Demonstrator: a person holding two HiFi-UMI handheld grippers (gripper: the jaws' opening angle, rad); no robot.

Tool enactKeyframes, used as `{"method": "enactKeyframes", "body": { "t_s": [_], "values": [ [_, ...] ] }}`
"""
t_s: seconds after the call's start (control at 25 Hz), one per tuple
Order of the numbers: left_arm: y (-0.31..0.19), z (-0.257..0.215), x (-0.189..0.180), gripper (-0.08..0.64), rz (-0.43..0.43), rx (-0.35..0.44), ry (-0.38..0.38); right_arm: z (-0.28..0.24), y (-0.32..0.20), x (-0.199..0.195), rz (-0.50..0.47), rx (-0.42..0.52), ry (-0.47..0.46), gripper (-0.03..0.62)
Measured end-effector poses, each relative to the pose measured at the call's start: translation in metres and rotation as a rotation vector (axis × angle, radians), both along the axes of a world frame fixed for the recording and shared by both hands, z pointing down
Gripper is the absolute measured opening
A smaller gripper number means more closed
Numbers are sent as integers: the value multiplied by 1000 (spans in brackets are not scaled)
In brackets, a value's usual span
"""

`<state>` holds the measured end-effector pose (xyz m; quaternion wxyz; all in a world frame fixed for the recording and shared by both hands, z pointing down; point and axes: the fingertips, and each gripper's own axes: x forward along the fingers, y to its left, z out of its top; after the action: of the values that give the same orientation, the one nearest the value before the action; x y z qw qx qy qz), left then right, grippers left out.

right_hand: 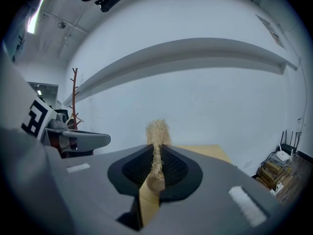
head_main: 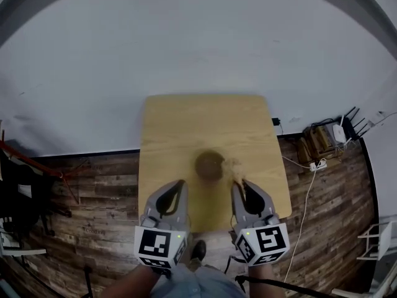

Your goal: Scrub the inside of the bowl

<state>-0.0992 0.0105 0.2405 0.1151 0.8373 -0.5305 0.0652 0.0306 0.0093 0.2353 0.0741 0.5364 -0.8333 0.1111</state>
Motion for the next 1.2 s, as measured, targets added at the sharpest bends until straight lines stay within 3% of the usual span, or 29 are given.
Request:
{"method": "enactKeyframes", "body": {
  "t_s": [0.72, 0.96, 1.2],
  "values": [
    [-67, 99, 11, 21, 83, -221, 48, 87, -37, -9, 39, -210, 39, 44],
    [-77, 119, 13, 25, 116, -291, 65, 93, -52, -10, 49, -230, 47, 44],
    [-91, 142, 21, 49, 137, -372, 137, 102, -55, -10, 55, -250, 60, 44]
  ]
}}
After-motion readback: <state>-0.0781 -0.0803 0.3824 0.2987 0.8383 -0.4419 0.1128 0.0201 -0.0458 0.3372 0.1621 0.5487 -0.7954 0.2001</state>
